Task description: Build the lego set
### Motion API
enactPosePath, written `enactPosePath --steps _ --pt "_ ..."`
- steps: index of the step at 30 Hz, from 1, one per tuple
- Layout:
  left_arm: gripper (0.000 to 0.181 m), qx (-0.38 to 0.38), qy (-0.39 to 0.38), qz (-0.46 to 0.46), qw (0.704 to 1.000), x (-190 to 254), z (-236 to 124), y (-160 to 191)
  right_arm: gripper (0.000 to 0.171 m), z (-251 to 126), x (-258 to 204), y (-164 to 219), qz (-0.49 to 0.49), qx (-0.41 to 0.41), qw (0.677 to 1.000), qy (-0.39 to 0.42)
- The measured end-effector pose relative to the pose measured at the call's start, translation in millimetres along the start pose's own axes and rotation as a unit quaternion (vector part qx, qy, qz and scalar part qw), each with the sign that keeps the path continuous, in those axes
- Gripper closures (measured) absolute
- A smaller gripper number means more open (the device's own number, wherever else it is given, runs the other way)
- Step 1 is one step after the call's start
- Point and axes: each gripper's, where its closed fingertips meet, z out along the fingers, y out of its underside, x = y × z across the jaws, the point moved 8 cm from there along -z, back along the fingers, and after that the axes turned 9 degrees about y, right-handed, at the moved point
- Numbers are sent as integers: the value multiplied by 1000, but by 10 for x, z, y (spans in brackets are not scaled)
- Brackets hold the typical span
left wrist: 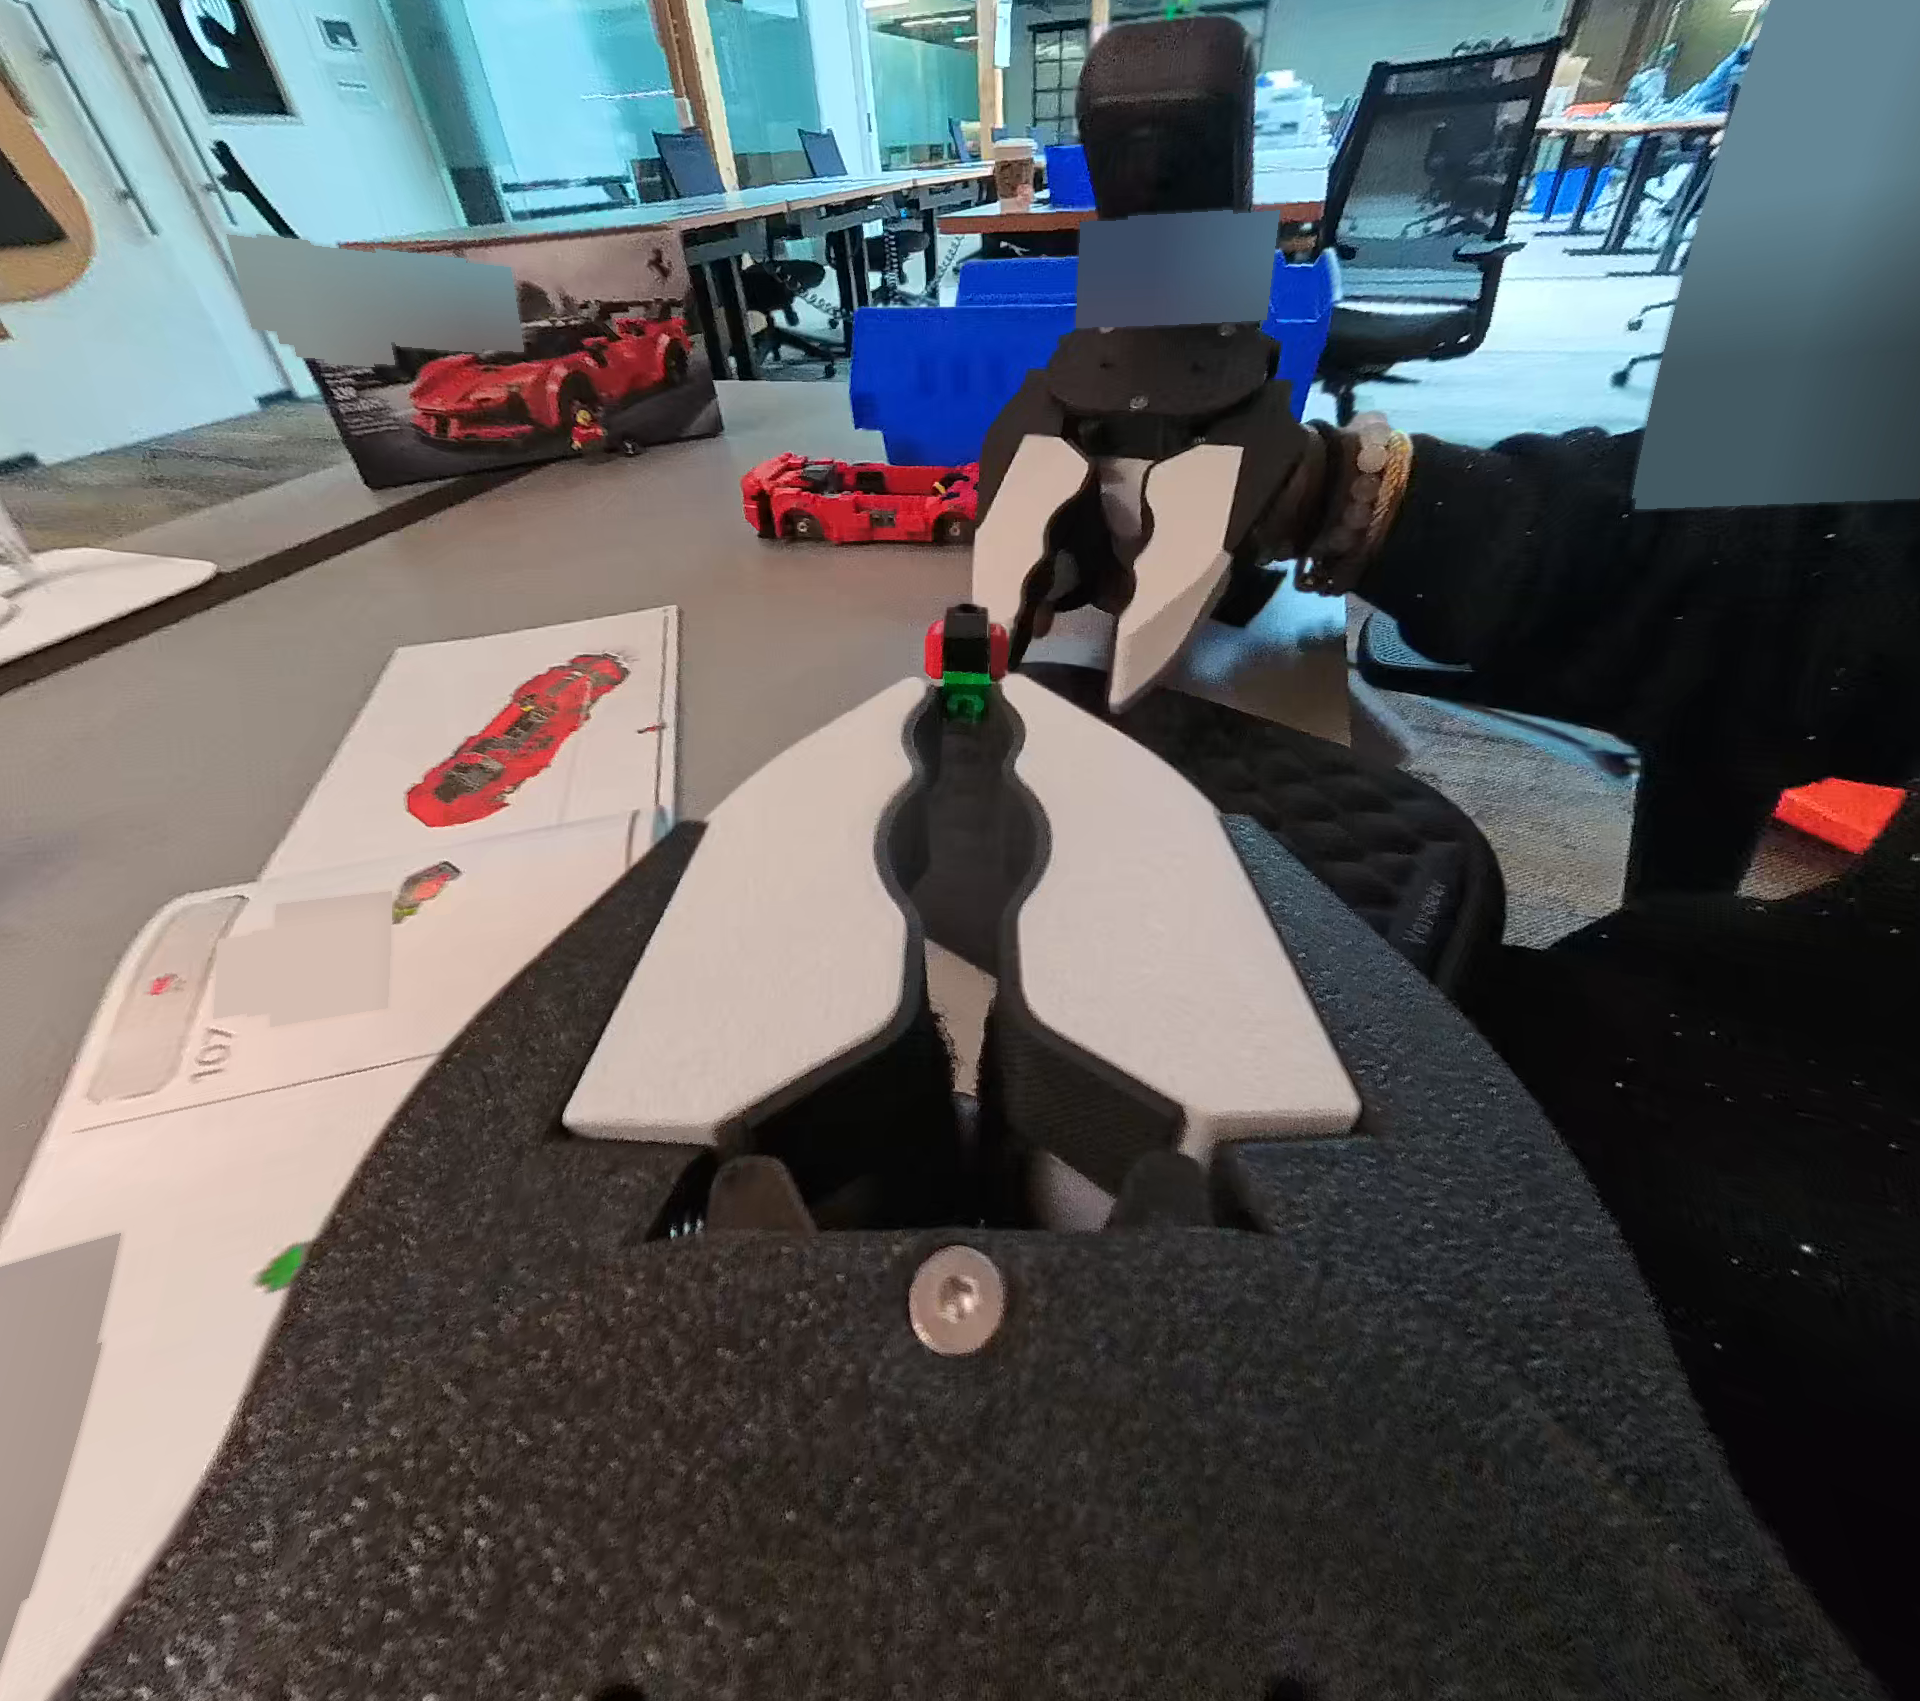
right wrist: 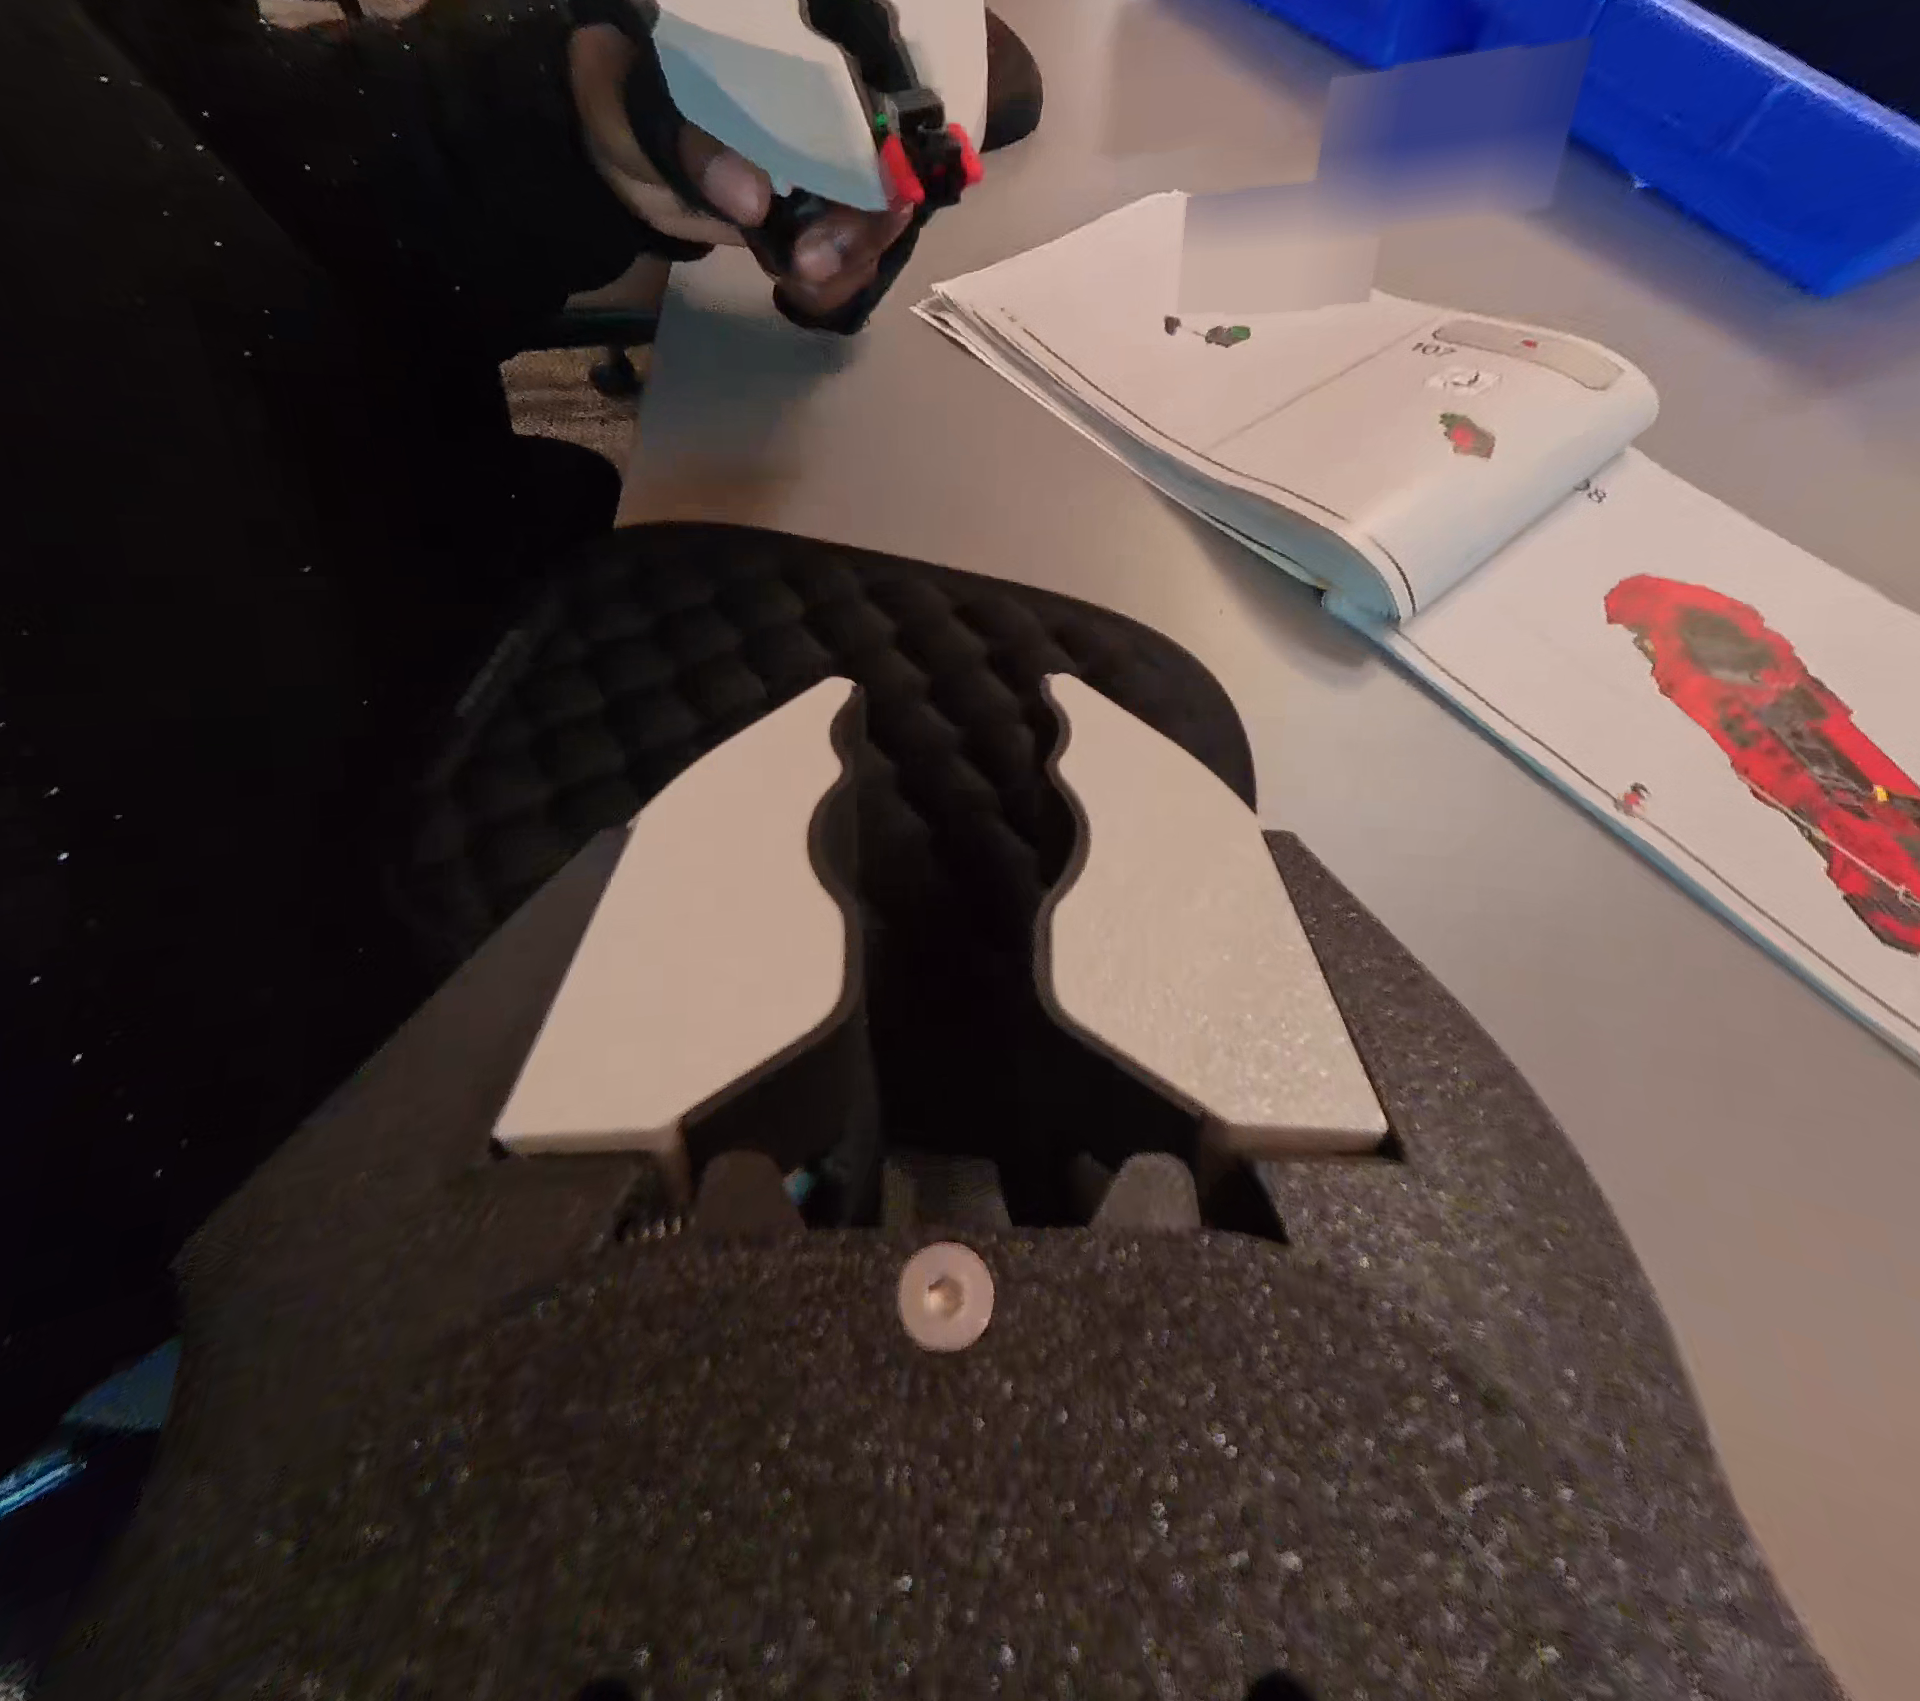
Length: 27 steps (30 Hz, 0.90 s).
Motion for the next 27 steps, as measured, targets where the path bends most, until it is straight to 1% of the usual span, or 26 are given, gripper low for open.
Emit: enactPosePath --steps 4,7,11,14,19,27 --pt "174 1 15 -5 1000 3 31 41 161 -34 -43 -15 1 12 999 -33" --pt "174 6 16 -11 1000 -7 19 39 171 70 -70 -22 -13 -21 999 -27" --pt "174 14 23 -18 999 -14 -5 35 171 183 -86 -68 12 -17 999 -36" --pt "174 4 24 -13 1000 4 -6 41 167 219 -90 -23 11 -38 999 -35" --pt "174 -4 29 -13 999 11 5 47 160 212 -101 15 19 -29 999 -42" --pt "174 -2 41 -24 999 4 -18 48 156 212 -102 22 24 -33 998 -56"
